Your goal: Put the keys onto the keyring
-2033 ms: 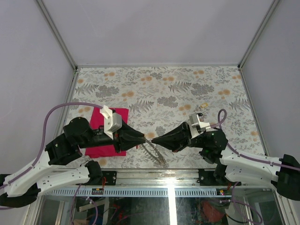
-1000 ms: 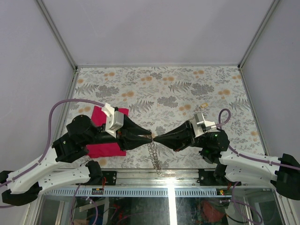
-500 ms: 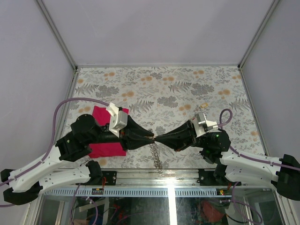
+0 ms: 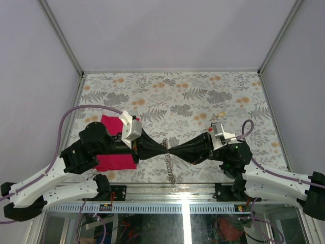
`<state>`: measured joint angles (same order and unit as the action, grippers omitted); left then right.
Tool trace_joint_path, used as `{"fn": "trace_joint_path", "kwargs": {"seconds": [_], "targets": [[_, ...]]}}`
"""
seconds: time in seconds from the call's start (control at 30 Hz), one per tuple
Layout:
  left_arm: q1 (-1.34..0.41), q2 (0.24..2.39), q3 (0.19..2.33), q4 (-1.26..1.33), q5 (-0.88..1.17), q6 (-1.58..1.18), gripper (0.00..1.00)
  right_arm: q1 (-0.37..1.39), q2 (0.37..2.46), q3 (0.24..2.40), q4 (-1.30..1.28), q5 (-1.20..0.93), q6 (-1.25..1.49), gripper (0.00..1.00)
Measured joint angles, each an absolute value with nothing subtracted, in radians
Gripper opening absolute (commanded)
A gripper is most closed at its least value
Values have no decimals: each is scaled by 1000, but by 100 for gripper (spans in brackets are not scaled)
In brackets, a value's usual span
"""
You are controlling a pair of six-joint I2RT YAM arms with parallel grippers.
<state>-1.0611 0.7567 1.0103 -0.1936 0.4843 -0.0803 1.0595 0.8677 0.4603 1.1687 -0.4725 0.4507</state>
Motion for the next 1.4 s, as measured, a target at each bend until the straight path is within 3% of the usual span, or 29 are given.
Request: {"fn": "trace_joint_path", "kwargs": {"seconds": [0.33, 0.67, 1.23, 1.4], "targets": [[-1061, 864, 1171, -519, 445, 18, 0, 1060, 687, 495, 804, -463, 264, 30], [-1062, 1011, 1308, -767, 440, 110, 0, 1060, 722, 643, 424, -493, 99, 37], [-1062, 1048, 1348, -863, 442, 159, 0, 1060, 766, 658, 260, -518, 23, 34], [-1062, 1056, 1351, -871, 444, 161, 0, 1060, 780, 658, 272, -519, 26, 27]]}}
